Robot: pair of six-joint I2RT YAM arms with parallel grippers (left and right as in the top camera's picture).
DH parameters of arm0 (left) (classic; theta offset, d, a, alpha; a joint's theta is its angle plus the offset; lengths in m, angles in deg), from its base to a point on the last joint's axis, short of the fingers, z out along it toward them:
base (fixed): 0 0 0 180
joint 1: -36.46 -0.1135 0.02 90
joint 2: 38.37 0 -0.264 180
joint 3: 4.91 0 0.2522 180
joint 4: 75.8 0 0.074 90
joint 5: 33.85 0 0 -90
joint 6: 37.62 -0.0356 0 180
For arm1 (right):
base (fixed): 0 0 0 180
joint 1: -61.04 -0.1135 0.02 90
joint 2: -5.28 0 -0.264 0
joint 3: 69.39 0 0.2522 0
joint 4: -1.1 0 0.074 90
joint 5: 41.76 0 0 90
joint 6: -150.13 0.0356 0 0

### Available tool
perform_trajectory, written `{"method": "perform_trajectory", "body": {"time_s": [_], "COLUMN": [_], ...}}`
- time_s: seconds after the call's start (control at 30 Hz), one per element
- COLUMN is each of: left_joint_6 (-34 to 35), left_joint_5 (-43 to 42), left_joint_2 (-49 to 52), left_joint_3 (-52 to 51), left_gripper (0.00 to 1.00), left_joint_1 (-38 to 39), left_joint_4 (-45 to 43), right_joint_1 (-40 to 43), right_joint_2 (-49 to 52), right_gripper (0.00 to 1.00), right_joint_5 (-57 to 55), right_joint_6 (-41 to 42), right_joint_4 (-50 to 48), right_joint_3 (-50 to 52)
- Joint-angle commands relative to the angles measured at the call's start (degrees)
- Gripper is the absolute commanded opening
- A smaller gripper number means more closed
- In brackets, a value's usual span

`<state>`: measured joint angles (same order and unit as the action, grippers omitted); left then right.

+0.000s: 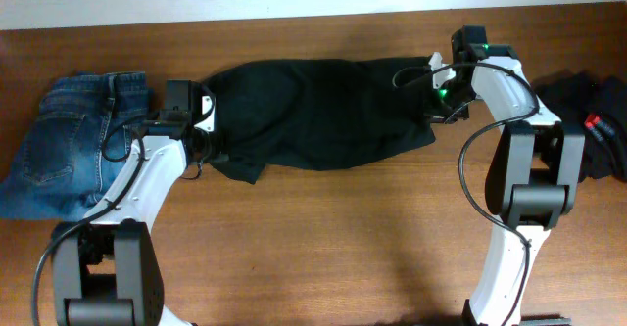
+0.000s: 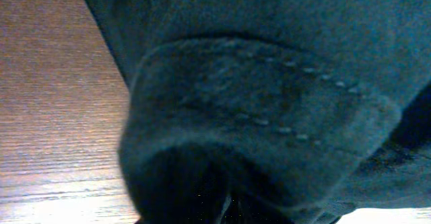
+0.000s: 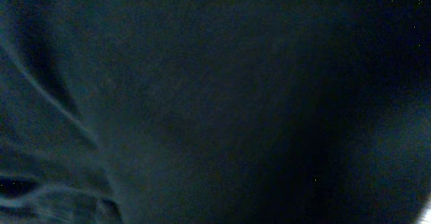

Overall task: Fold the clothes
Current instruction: 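Pull the trousers apart with both grippers to stretch them flat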

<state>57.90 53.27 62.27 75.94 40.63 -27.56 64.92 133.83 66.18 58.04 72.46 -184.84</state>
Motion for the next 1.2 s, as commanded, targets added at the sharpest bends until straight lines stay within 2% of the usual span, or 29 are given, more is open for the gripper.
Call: {"method": "perform_trajectory", "body": {"time_s": [0.0,0.3,0.53,0.77,1.0,1.07,1.17], "left_joint_6": [-0.92,-0.96,-1.33,-1.33,-1.25,-1.11,-2.51], "left_joint_5": [1.09,6.1,7.26,8.9,14.45,10.82,-1.46], "left_joint_2": [0.61,0.61,0.61,0.61,0.61,0.59,0.28], "left_joint_3": [1.01,1.01,1.01,1.01,1.01,1.09,1.49], "left_gripper": [0.22,0.22,0.22,0.22,0.24,0.23,0.22], "left_joint_1": [-0.2,-0.2,-0.2,-0.2,-0.2,-0.17,-0.2], "left_joint_4": [0.79,2.99,3.3,3.3,3.67,3.72,4.17], "right_joint_1": [-0.02,4.37,9.01,10.08,11.39,11.72,11.96], "right_joint_2": [1.11,-2.36,-8.26,-8.26,-8.26,-8.26,-8.26], "right_gripper": [0.04,0.04,0.04,0.04,0.04,0.04,0.04], "right_joint_5": [0.0,-10.8,-13.16,-25.97,-30.03,-30.01,-29.99], "right_joint_6": [-0.39,3.17,3.45,4.15,4.11,4.09,4.13], "right_joint_4": [-0.39,2.29,5.73,11.65,13.11,13.18,13.18], "right_joint_3": [-0.15,-3.85,-7.67,-7.06,-6.91,-6.91,-6.91]}}
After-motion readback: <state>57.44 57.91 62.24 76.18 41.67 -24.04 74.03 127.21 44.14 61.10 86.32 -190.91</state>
